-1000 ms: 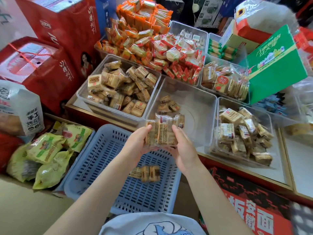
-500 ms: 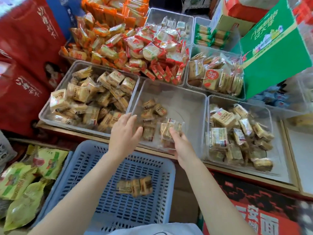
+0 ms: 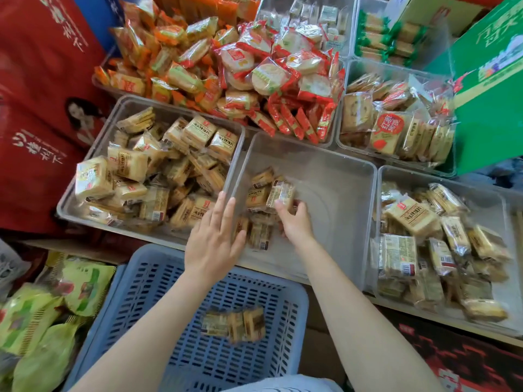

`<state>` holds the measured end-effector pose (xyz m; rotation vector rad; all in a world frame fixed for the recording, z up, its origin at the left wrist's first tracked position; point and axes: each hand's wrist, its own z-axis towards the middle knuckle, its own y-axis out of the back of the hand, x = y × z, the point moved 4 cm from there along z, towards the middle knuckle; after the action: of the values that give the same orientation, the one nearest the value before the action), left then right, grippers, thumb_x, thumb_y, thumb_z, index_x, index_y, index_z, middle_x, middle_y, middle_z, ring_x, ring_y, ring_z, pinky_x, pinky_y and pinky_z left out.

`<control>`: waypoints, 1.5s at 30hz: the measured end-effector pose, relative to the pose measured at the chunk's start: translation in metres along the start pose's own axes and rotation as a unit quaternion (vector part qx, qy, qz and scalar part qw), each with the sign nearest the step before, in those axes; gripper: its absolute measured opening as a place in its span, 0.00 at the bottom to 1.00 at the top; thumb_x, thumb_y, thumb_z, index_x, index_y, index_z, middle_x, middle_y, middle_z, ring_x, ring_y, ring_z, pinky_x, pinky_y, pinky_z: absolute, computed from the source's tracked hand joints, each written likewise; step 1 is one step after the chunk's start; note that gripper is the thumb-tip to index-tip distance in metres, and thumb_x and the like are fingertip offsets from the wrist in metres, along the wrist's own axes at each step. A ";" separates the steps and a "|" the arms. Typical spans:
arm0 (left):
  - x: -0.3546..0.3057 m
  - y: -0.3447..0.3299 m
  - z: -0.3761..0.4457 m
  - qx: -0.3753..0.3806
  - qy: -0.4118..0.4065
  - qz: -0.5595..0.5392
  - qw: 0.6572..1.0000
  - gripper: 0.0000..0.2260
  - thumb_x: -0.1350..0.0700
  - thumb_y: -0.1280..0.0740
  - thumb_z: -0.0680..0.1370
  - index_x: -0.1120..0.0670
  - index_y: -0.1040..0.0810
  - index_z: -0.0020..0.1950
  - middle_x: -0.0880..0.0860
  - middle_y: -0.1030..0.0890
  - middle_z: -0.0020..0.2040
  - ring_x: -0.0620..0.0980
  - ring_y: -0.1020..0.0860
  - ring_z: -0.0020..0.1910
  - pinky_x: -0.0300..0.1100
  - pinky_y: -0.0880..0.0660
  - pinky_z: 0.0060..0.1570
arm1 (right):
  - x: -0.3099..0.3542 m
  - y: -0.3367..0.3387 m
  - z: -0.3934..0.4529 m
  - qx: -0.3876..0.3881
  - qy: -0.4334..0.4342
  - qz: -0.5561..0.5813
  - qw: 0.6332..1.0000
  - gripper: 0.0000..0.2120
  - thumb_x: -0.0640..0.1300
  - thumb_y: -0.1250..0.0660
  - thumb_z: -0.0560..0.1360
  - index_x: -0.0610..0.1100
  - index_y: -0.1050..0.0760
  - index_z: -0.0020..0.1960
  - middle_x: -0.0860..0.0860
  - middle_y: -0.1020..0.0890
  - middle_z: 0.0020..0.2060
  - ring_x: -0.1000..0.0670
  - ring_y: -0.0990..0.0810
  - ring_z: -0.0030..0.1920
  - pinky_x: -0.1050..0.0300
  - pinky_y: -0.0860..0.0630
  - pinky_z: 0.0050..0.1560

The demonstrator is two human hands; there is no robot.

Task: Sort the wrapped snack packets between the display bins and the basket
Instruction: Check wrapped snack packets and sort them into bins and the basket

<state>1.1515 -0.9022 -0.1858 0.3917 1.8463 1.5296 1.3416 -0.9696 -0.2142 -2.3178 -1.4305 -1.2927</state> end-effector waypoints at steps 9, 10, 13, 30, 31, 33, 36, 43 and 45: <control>0.000 0.007 0.001 0.024 0.010 -0.071 0.997 0.34 0.36 0.50 0.81 0.54 0.42 0.82 0.52 0.43 0.83 0.55 0.31 0.76 0.50 0.22 0.57 | 0.015 0.012 -0.040 -0.044 0.074 0.018 0.996 0.22 0.63 0.28 0.73 0.46 0.30 0.51 0.48 0.24 0.46 0.49 0.25 0.43 0.52 0.25 0.46; 0.003 0.011 0.002 0.029 0.015 -0.108 0.994 0.34 0.35 0.51 0.80 0.52 0.41 0.82 0.50 0.43 0.83 0.52 0.35 0.78 0.50 0.24 0.63 | 0.026 0.005 -0.048 -0.031 0.092 0.016 0.995 0.22 0.64 0.29 0.72 0.46 0.29 0.49 0.48 0.25 0.42 0.49 0.26 0.40 0.52 0.26 0.43; 0.026 0.037 -0.003 -0.037 0.039 -0.165 0.985 0.27 0.40 0.46 0.81 0.53 0.26 0.74 0.51 0.35 0.80 0.53 0.41 0.80 0.57 0.37 0.76 | 0.067 -0.024 -0.071 0.037 0.143 -0.010 0.989 0.20 0.60 0.30 0.76 0.42 0.28 0.48 0.47 0.26 0.37 0.50 0.27 0.35 0.59 0.27 0.36; 0.206 0.105 -0.001 -0.163 0.282 -0.299 0.897 0.30 0.37 0.34 0.79 0.49 0.34 0.77 0.51 0.21 0.61 0.55 0.25 0.64 0.58 0.29 0.66 | 0.135 -0.242 -0.052 0.185 0.095 -0.043 0.977 0.27 0.57 0.30 0.78 0.48 0.30 0.72 0.52 0.21 0.62 0.49 0.22 0.63 0.44 0.25 0.68; 0.207 0.106 -0.001 -0.182 0.281 -0.308 0.890 0.27 0.36 0.35 0.79 0.47 0.31 0.74 0.47 0.20 0.56 0.53 0.23 0.60 0.59 0.27 0.63 | 0.137 -0.246 -0.050 0.174 0.091 -0.035 0.980 0.24 0.56 0.31 0.79 0.48 0.29 0.71 0.52 0.20 0.60 0.49 0.21 0.62 0.44 0.24 0.68; 0.209 0.106 0.000 -0.203 0.281 -0.329 0.879 0.23 0.36 0.34 0.78 0.45 0.29 0.69 0.42 0.21 0.53 0.51 0.22 0.56 0.59 0.26 0.61 | 0.138 -0.251 -0.045 0.161 0.097 -0.036 0.982 0.17 0.56 0.32 0.80 0.49 0.27 0.65 0.52 0.19 0.58 0.50 0.20 0.59 0.45 0.23 0.66; 0.204 0.105 -0.001 -0.211 0.274 -0.382 0.857 0.20 0.42 0.28 0.78 0.43 0.27 0.67 0.41 0.22 0.56 0.48 0.27 0.60 0.56 0.28 0.64 | 0.138 -0.251 -0.045 0.152 0.121 -0.062 0.979 0.15 0.55 0.33 0.81 0.48 0.23 0.63 0.52 0.17 0.55 0.51 0.18 0.56 0.46 0.21 0.63; 0.179 0.114 -0.016 -0.228 0.228 -0.413 0.851 0.14 0.44 0.27 0.76 0.45 0.25 0.58 0.44 0.19 0.54 0.43 0.24 0.57 0.52 0.25 0.59 | 0.116 -0.212 -0.067 0.170 0.120 -0.052 0.977 0.08 0.51 0.32 0.81 0.50 0.21 0.59 0.50 0.15 0.53 0.48 0.17 0.56 0.46 0.20 0.62; 0.164 0.117 -0.019 -0.223 0.206 -0.426 0.852 0.19 0.44 0.25 0.75 0.42 0.29 0.60 0.43 0.20 0.56 0.41 0.22 0.57 0.46 0.24 0.58 | 0.110 -0.198 -0.078 0.177 0.116 -0.026 0.977 0.05 0.49 0.33 0.82 0.51 0.21 0.57 0.50 0.15 0.54 0.50 0.17 0.57 0.45 0.21 0.64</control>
<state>0.9993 -0.7832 -0.1262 -0.9307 1.5226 1.3563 1.1614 -0.8271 -0.1476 -1.8497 -1.5076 -1.1625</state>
